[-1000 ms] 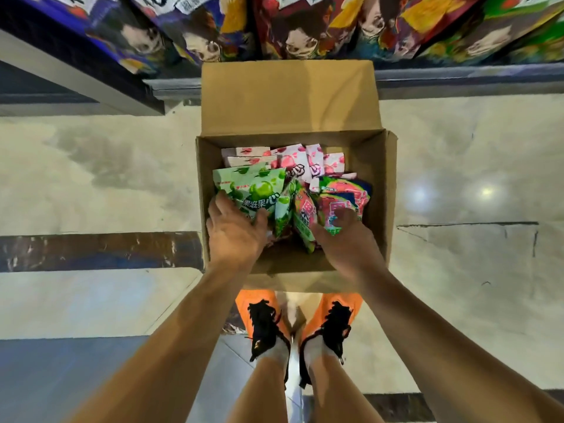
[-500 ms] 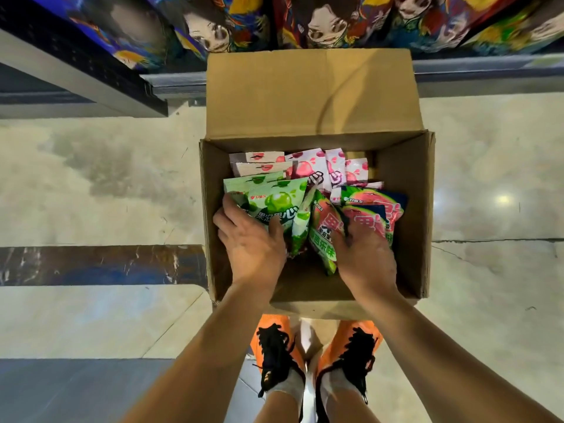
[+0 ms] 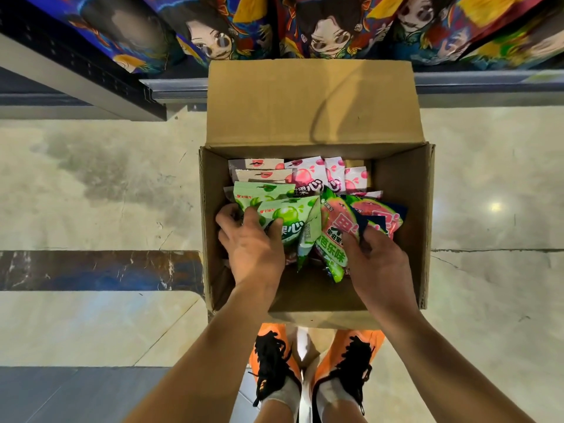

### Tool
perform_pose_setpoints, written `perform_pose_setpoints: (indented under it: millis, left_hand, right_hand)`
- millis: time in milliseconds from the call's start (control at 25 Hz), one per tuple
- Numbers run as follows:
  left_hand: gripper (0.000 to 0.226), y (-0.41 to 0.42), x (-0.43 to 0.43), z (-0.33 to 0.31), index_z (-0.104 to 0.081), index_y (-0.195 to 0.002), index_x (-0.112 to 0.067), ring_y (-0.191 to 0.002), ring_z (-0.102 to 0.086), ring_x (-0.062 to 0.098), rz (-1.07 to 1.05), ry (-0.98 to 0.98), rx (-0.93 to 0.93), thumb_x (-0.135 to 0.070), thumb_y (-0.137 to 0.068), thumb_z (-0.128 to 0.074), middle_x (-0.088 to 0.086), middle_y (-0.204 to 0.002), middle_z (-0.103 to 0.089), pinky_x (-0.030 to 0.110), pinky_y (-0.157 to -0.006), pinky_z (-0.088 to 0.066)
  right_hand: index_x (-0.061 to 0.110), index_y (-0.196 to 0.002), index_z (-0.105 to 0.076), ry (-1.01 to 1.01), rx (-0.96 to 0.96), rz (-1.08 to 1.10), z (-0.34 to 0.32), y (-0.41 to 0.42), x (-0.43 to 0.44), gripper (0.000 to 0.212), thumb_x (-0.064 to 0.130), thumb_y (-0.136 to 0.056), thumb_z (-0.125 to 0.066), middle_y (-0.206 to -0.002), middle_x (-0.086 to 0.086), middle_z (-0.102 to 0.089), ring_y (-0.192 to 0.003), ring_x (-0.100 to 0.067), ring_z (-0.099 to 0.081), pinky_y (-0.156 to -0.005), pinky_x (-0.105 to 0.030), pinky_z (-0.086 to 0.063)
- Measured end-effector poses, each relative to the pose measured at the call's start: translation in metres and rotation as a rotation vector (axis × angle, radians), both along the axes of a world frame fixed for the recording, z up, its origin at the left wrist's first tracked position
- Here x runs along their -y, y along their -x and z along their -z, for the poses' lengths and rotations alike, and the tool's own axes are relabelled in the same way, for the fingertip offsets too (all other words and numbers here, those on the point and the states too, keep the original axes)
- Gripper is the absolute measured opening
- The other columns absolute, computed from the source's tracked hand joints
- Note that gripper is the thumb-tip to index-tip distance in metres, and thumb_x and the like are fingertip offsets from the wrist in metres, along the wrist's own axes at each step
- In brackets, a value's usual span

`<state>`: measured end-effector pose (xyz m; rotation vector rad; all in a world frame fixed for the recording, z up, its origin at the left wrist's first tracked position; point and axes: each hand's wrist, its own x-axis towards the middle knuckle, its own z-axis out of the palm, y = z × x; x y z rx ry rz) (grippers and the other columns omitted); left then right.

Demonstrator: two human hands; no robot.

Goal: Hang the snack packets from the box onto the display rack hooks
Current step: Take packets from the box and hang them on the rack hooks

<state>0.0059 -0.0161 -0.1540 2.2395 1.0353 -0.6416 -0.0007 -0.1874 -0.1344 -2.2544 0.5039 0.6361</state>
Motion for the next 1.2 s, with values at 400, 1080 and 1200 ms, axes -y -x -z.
perform_pose_setpoints:
  millis: [400,1080,1200]
  left_hand:
    - [0.037,-0.017,-0.017,-0.129,-0.049,-0.129,-0.013,-0.096,-0.070,0.023,-0.046,0.158,0.286,-0.040,-0.106,-0.054,0.005,-0.110,-0.071,0.042,-0.082,-0.061]
    - [0.023,-0.058,-0.035,-0.644,-0.045,-0.105,-0.004,-0.056,-0.041,0.008,-0.073,0.242,0.778,-0.025,-0.106,-0.055,-0.001,-0.069,-0.044,0.041,-0.063,-0.038]
    - [0.024,-0.055,-0.040,-0.709,-0.052,-0.111,-0.001,-0.057,-0.046,0.011,-0.033,0.148,0.820,-0.025,-0.107,-0.054,-0.005,-0.071,-0.045,0.033,-0.063,-0.028]
  right_hand:
    - [0.014,-0.100,-0.062,-0.293,0.035,0.314,-0.116,-0.033,0.011,0.020,0.034,-0.100,-0.058,-0.094,0.004,-0.074,-0.083,-0.004,-0.073,-0.055,-0.015,-0.054]
    - [-0.003,-0.108,-0.053,-0.415,0.478,0.095,-0.627,-0.091,0.011,0.036,0.031,-0.103,-0.044,-0.086,-0.021,-0.054,-0.080,-0.033,-0.053,-0.068,-0.034,-0.043]
    - [0.000,-0.114,-0.050,-0.400,0.584,0.086,-0.692,-0.091,0.010,0.029,0.027,-0.106,-0.043,-0.091,-0.020,-0.055,-0.085,-0.038,-0.052,-0.068,-0.035,-0.040]
